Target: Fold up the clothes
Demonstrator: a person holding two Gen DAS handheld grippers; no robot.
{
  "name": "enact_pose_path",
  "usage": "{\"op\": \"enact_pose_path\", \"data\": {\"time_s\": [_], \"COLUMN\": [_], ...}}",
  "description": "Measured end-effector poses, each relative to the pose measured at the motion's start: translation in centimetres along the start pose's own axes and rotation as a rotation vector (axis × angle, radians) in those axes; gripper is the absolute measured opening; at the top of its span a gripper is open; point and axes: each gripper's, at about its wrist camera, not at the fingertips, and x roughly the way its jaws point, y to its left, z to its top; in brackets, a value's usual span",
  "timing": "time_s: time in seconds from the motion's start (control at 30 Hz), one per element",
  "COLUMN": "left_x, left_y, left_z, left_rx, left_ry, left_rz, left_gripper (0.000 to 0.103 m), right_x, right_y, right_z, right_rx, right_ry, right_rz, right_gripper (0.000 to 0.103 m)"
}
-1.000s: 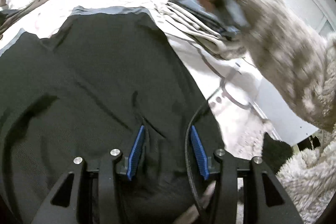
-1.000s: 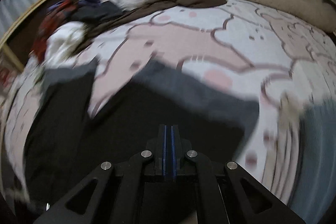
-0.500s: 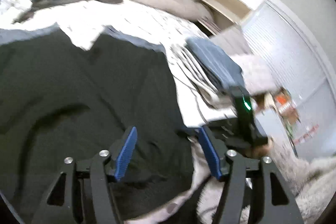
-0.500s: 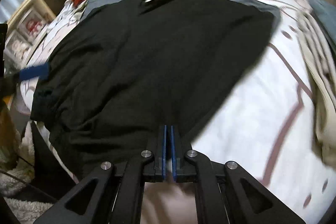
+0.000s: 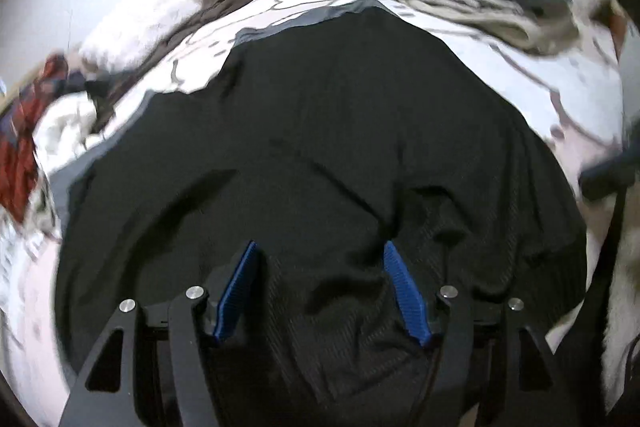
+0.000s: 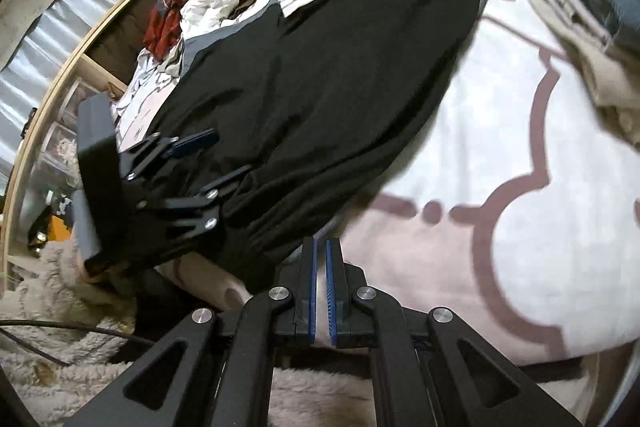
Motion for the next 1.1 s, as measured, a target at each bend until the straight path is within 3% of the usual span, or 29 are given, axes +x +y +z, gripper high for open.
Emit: {"op": "enact_pose_path", "data": {"time_s": [0.13, 0.23, 0.37, 0.4, 0.43, 0.47, 0.5, 0.63, 0.7, 0.73, 0.83, 0.93, 1.1], "left_x": [-0.5, -3.1, -6.0, -6.6, -7.0, -7.3, -7.5, -7.6, -7.5, -7.6, -7.9, -8.2, -9.3], "left_y": [1.9, 3.1, 4.1, 4.0, 3.7, 3.4, 3.0, 0.4, -0.7, -1.2, -2.2, -3.3, -5.7], "left_z": [-0.1, -0.5, -1.1, -1.4, -1.8, -2.0, -2.3, -3.2, -3.3, -3.4, -3.9, -4.3, -4.4], "left_rx": [-0.105, -0.156, -0.143, -0.125, -0.107, -0.091, -0.07, 0.028, 0.06, 0.077, 0.132, 0.208, 0.366], "left_ry": [-0.01, -0.096, -0.197, -0.216, -0.229, -0.24, -0.247, -0.263, -0.27, -0.276, -0.296, -0.312, -0.377], "left_rz": [-0.038, -0.062, -0.077, -0.073, -0.075, -0.079, -0.082, -0.1, -0.115, -0.122, -0.142, -0.138, -0.091], "left_gripper": [0.075, 0.074, 0.074, 0.074, 0.074, 0.074, 0.074, 0.074, 0.074, 0.074, 0.074, 0.074, 0.074], "right_x": [0.9, 1.1, 0.4, 0.3, 0.1, 0.0, -0.2, 0.0, 0.8, 1.3, 2.4, 2.8, 1.5], "right_y": [-0.3, -0.5, -0.7, -0.7, -0.7, -0.6, -0.5, 0.3, 0.3, 0.3, 0.3, -0.1, -0.8], "right_z": [-0.5, -0.9, -1.0, -1.0, -1.0, -1.1, -1.1, -1.1, -1.2, -1.3, -1.4, -1.0, 0.3], "right_rx": [0.064, 0.101, 0.13, 0.136, 0.139, 0.142, 0.142, 0.116, 0.121, 0.127, 0.132, 0.187, 0.368], "right_ry": [0.032, 0.033, 0.005, -0.001, -0.007, -0.016, -0.026, -0.024, 0.011, 0.034, 0.065, 0.089, 0.108], "right_rz": [0.05, 0.061, 0.094, 0.098, 0.101, 0.11, 0.122, 0.14, 0.152, 0.159, 0.173, 0.234, 0.385], "right_gripper": [0.003, 0.003, 0.008, 0.017, 0.061, 0.096, 0.098, 0.097, 0.076, 0.06, 0.049, 0.018, 0.015]}}
